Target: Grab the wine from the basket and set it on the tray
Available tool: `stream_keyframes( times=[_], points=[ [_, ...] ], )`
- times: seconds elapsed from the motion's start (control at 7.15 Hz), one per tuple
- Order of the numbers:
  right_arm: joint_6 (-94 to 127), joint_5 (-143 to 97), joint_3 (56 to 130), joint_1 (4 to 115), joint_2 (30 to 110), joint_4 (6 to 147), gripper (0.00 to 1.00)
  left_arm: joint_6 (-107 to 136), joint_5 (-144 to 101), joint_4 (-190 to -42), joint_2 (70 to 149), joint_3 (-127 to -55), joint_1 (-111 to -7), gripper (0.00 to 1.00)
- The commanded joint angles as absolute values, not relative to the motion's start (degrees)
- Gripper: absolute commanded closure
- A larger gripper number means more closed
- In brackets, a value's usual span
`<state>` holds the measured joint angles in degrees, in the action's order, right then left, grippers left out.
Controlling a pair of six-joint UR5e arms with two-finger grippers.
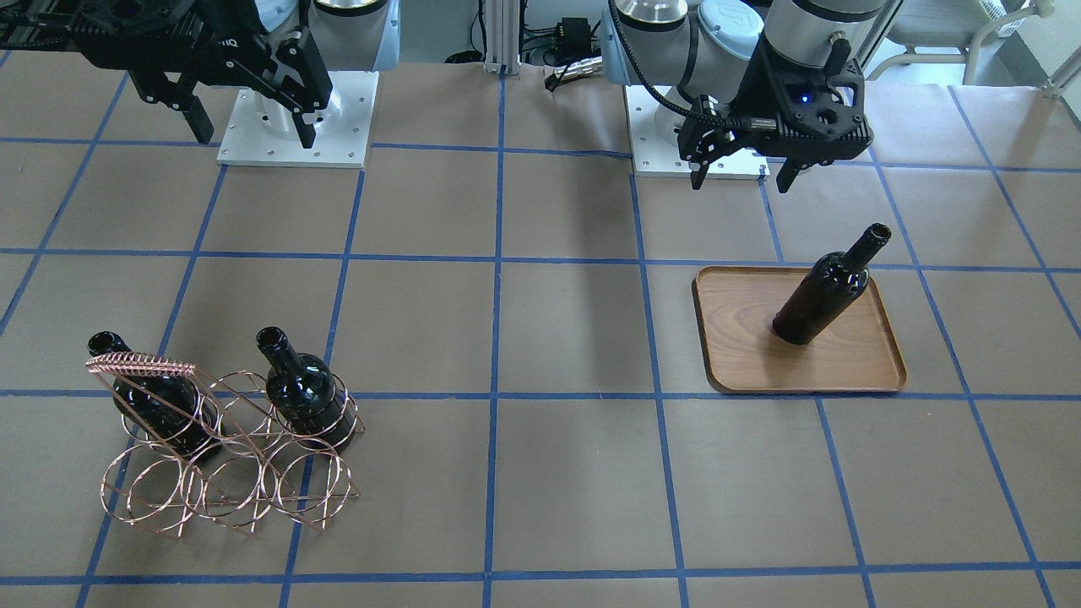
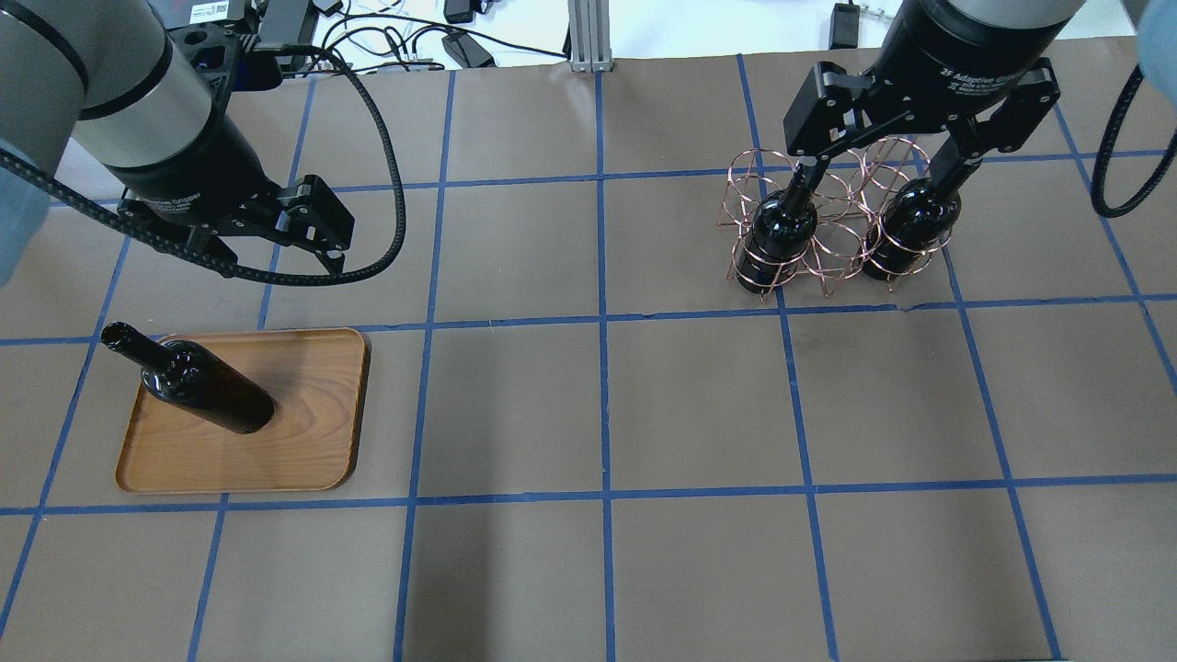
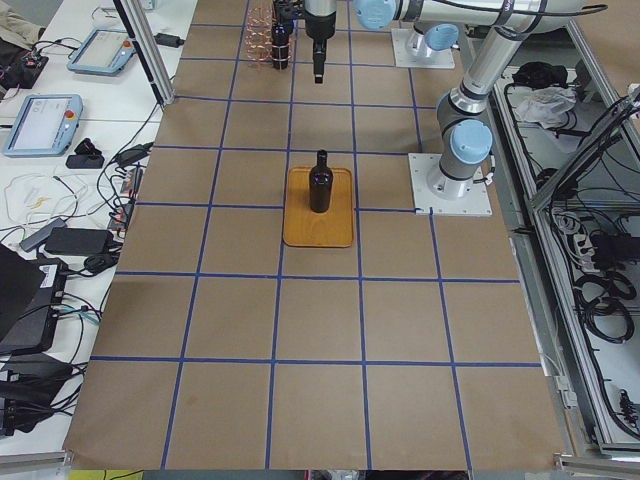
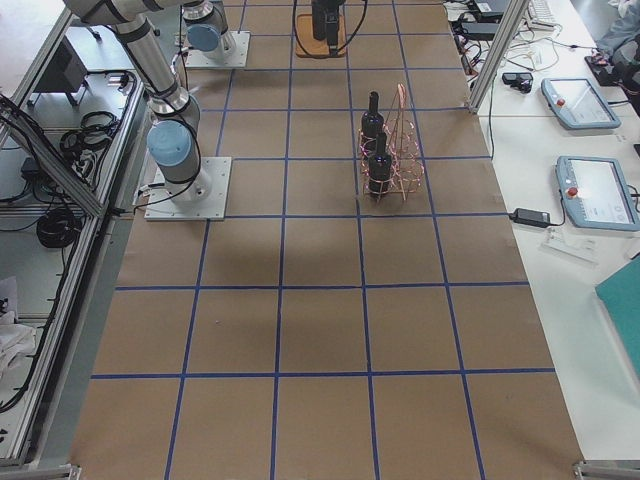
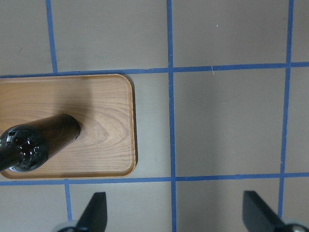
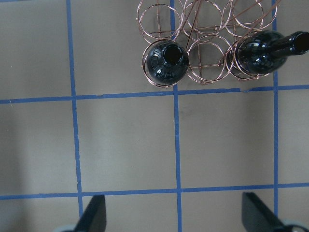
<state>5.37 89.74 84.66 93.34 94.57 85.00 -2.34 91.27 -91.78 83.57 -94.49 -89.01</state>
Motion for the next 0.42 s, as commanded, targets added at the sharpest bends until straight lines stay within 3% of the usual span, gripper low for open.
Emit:
stream_keyframes(
  times=[0.0,0.28],
  points=[
    [5.36,89.74,84.73,93.34,94.57,84.99,0.00,-2.29,91.32,-91.76,82.97,-94.57,-89.03,0.00],
    [5.36,89.74,84.64,93.34,94.57,85.08,0.00,-2.63,91.23,-91.93,83.32,-94.92,-89.03,0.00]
  ],
)
